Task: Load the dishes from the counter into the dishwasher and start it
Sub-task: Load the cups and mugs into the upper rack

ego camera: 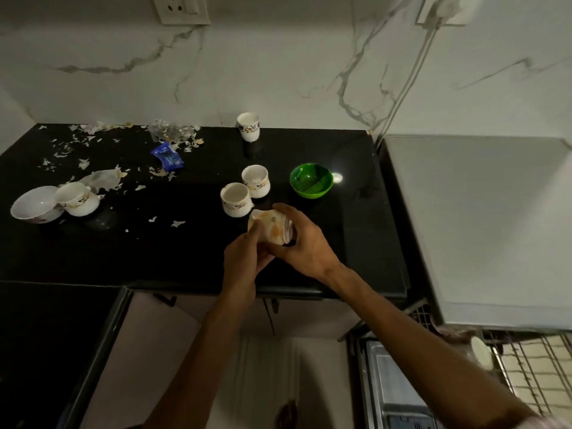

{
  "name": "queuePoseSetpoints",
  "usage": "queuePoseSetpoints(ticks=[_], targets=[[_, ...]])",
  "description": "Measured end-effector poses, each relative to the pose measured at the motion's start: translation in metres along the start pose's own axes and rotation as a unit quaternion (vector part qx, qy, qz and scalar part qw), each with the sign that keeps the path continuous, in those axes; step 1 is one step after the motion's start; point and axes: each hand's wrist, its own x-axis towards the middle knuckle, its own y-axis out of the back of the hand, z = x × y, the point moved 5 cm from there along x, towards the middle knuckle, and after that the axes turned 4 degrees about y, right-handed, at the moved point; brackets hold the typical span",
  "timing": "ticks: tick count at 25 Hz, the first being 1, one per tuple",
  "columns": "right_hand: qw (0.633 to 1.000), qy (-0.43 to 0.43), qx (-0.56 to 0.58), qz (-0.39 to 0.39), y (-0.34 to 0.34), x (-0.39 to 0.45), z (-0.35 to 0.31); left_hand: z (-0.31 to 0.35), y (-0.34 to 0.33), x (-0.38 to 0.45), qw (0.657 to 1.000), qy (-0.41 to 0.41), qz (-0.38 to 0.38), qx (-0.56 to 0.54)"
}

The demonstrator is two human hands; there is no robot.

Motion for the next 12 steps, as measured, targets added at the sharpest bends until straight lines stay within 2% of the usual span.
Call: queuePoseSetpoints(ticks=[5, 12], targets=[[0.998, -0.022, 0.026, 0.055, 0.036, -0.06, 0.001, -0.03, -0.032, -0.046, 0.994, 0.038, -0.098, -0.01], [0.993, -0.084, 0.023, 0.078, 0.067, -0.171, 0.014, -0.103, -0.049, -0.102, 0.979, 0.116, -0.165, 0.035]])
